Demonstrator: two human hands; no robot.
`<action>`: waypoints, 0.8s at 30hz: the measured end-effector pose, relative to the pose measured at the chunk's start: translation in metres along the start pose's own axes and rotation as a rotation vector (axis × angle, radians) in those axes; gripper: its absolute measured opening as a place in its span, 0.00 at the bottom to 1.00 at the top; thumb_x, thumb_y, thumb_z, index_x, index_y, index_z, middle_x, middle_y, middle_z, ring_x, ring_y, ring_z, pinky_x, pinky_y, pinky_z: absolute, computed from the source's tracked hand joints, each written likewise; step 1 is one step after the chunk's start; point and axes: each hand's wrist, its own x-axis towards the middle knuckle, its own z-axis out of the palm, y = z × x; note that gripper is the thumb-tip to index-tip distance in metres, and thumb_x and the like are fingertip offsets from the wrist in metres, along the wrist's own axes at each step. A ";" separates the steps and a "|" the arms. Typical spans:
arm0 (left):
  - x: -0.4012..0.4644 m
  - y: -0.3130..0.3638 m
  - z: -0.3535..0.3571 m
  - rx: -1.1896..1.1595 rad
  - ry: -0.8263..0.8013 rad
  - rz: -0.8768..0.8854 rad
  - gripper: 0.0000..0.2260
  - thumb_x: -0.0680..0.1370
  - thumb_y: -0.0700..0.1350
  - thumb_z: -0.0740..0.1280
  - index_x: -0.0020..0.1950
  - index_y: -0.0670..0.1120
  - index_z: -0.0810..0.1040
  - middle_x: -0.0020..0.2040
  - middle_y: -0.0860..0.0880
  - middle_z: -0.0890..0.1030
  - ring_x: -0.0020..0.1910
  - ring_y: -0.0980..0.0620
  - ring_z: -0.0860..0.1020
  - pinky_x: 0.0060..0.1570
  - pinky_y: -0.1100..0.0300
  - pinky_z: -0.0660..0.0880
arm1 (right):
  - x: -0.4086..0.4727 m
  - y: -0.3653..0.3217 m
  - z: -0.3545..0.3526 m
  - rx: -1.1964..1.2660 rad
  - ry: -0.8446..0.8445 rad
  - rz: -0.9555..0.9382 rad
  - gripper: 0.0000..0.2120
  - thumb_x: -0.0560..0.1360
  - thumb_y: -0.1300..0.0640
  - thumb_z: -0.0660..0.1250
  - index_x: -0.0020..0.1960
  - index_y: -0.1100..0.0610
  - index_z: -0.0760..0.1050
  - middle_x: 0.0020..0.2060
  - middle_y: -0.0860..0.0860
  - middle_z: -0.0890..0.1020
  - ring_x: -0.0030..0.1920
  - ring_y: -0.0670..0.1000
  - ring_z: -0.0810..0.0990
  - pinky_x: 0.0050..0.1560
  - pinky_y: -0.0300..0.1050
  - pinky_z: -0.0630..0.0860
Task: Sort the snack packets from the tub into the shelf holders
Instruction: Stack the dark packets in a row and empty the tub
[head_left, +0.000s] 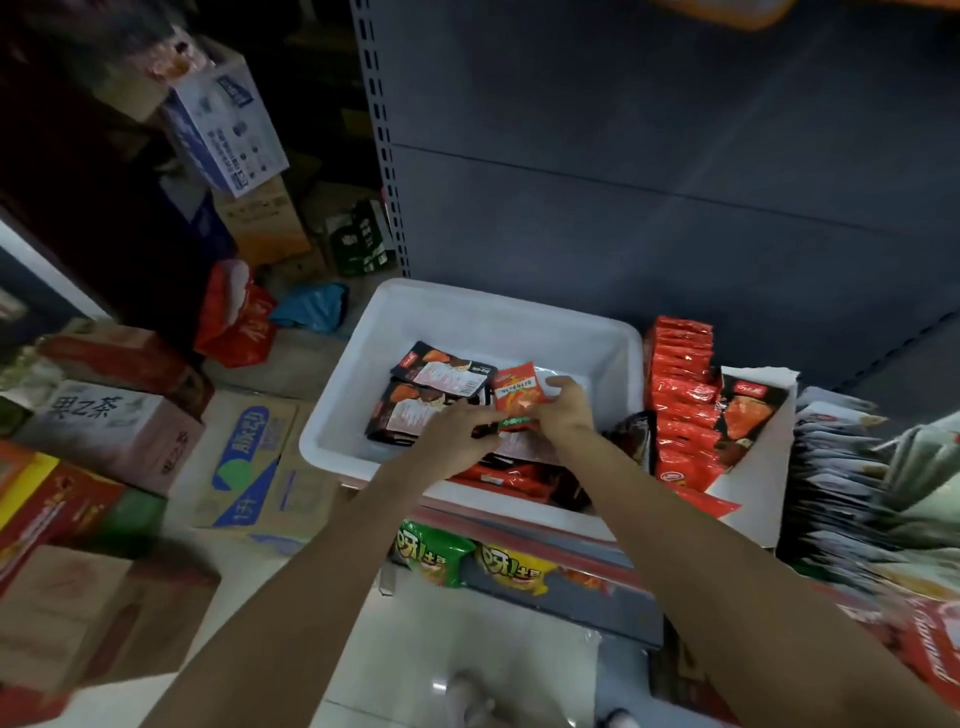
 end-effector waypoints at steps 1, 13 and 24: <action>-0.001 0.005 0.000 -0.124 0.014 0.003 0.19 0.79 0.46 0.64 0.70 0.51 0.70 0.68 0.47 0.71 0.68 0.48 0.67 0.63 0.58 0.63 | -0.001 0.000 -0.007 0.014 0.009 -0.016 0.24 0.72 0.69 0.67 0.66 0.58 0.68 0.53 0.58 0.79 0.56 0.58 0.78 0.58 0.52 0.76; 0.028 0.139 -0.006 -0.784 0.253 0.081 0.34 0.74 0.38 0.70 0.75 0.48 0.57 0.56 0.49 0.77 0.53 0.54 0.76 0.57 0.58 0.74 | -0.052 -0.006 -0.147 0.396 -0.089 -0.257 0.15 0.74 0.69 0.66 0.58 0.56 0.75 0.42 0.54 0.82 0.42 0.51 0.81 0.47 0.45 0.78; 0.107 0.185 0.022 0.029 0.001 0.111 0.33 0.74 0.34 0.61 0.77 0.50 0.56 0.76 0.46 0.60 0.74 0.45 0.60 0.71 0.52 0.61 | -0.015 -0.016 -0.235 0.444 0.241 -0.379 0.03 0.75 0.64 0.67 0.48 0.59 0.73 0.38 0.47 0.80 0.35 0.42 0.81 0.35 0.37 0.78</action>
